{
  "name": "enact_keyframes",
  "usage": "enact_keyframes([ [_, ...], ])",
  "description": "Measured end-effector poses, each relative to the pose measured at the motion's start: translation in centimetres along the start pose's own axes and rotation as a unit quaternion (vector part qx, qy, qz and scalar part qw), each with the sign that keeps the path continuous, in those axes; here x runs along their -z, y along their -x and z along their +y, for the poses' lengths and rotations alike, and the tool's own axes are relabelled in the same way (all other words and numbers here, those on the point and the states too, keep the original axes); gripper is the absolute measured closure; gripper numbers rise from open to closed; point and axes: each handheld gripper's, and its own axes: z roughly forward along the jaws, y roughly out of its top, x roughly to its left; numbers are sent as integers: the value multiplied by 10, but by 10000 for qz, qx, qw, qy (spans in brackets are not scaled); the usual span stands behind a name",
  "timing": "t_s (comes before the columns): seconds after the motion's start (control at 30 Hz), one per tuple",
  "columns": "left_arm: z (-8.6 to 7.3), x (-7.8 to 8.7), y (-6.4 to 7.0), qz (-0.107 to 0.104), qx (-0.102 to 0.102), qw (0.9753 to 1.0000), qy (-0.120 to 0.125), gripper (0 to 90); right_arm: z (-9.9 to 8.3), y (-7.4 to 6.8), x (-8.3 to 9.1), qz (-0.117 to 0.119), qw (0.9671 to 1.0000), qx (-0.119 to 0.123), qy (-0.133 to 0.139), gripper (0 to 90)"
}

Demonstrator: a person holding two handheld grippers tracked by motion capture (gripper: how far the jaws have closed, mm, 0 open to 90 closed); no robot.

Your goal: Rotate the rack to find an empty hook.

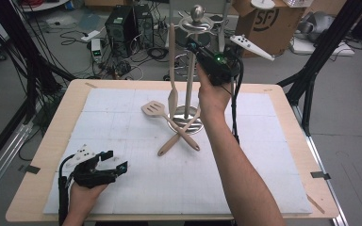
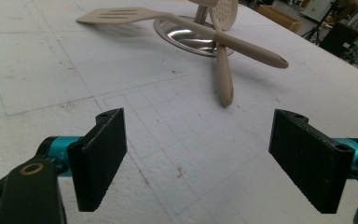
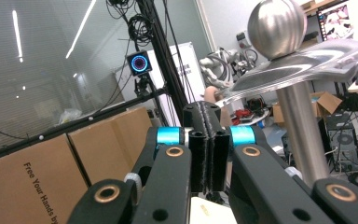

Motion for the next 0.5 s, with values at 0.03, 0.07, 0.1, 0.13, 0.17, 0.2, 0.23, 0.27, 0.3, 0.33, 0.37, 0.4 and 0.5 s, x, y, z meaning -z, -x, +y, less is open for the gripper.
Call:
enact_keyframes([
  [0.03, 0, 0, 0, -6, 4, 10000, 0, 197, 0, 0, -2, 6, 10000, -13, -13, 900],
  [0.07, 0, 0, 0, -6, 7, 10000, 0, 197, 1, -1, -3, 18, 10000, -35, -8, 900],
  [0.1, 0, 0, 0, -9, 5, 10000, 4, 197, 1, -1, -3, 17, 10000, -28, -9, 900],
  [0.13, 0, 0, 0, -10, 7, 10000, 2, 197, 1, -1, -4, 21, 10000, -20, -16, 900],
  [0.17, 0, 1, 0, -2, 7, 10000, -1, 197, 1, -1, -5, 13, 10000, -34, -41, 900],
  [0.2, 0, 1, 0, 9, 17, 10000, 1, 197, 1, 0, -5, 17, 10000, -57, -48, 900],
  [0.23, 0, 1, -1, 16, 9, 10000, 1, 197, 0, 0, -5, 24, 10000, -55, -62, 900],
  [0.27, 0, 1, -1, 17, 13, 10000, 5, 197, 0, 1, -3, 11, 10000, -49, -67, 900],
  [0.3, 0, 2, -1, 15, 25, 10000, 16, 197, -1, 2, -1, -12, 10000, -66, -49, 900],
  [0.33, 0, 2, -1, 18, 26, 10000, 19, 197, -1, 5, 1, -36, 9999, -95, -29, 900],
  [0.37, 0, 2, -1, 15, 22, 10000, 12, 197, -2, 7, 5, -53, 9999, -147, 26, 900],
  [0.4, 0, 1, 0, 23, 24, 10000, 12, 197, -3, 11, 7, -84, 9997, -200, 59, 900],
  [0.5, 0, 0, 0, 16, -5, 10000, -11, 197, -4, 26, 17, -221, 9988, -429, 128, 900],
])
